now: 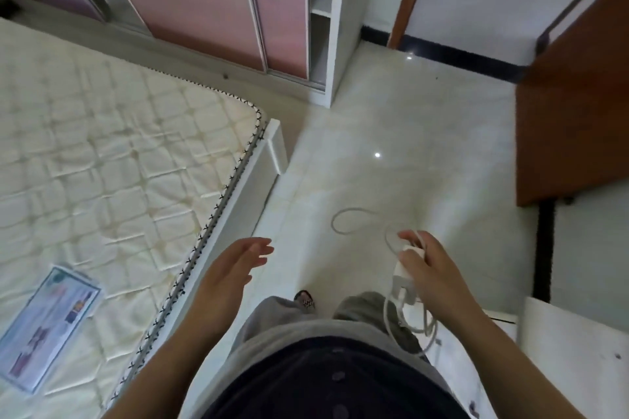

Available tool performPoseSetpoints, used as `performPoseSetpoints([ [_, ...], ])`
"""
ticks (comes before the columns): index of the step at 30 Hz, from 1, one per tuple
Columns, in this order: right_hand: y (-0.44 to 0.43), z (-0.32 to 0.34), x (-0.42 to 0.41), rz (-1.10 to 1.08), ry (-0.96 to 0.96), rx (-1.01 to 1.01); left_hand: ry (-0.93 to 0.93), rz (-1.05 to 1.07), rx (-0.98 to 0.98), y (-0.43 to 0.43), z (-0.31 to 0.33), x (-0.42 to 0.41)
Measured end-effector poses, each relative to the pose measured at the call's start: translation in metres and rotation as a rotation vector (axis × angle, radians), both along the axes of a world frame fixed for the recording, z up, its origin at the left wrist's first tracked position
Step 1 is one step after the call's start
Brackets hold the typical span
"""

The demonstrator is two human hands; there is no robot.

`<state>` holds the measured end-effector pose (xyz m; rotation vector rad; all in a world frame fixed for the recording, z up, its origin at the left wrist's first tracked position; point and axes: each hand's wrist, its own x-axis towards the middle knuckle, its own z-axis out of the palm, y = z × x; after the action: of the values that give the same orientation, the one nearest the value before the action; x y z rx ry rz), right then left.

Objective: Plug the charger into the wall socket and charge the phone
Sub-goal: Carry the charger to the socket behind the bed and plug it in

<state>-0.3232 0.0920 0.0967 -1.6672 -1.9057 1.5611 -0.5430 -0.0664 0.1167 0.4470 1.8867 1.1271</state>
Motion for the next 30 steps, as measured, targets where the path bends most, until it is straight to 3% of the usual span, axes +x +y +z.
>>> performPoseSetpoints([
  [8, 0.096, -0.010, -0.062, 0.018, 0.003, -0.029, -0.013, 0.039, 0.015, 0.123, -0.007, -0.050],
  [18, 0.330, 0.022, -0.149, 0.122, 0.065, 0.088, 0.010, 0.075, 0.102, 0.350, 0.010, -0.125],
  [24, 0.410, 0.021, -0.224, 0.216, 0.058, 0.022, 0.002, 0.211, 0.059, 0.403, 0.010, -0.180],
  [30, 0.486, 0.002, -0.366, 0.450, 0.045, 0.003, -0.001, 0.434, 0.052, 0.447, -0.015, -0.286],
])
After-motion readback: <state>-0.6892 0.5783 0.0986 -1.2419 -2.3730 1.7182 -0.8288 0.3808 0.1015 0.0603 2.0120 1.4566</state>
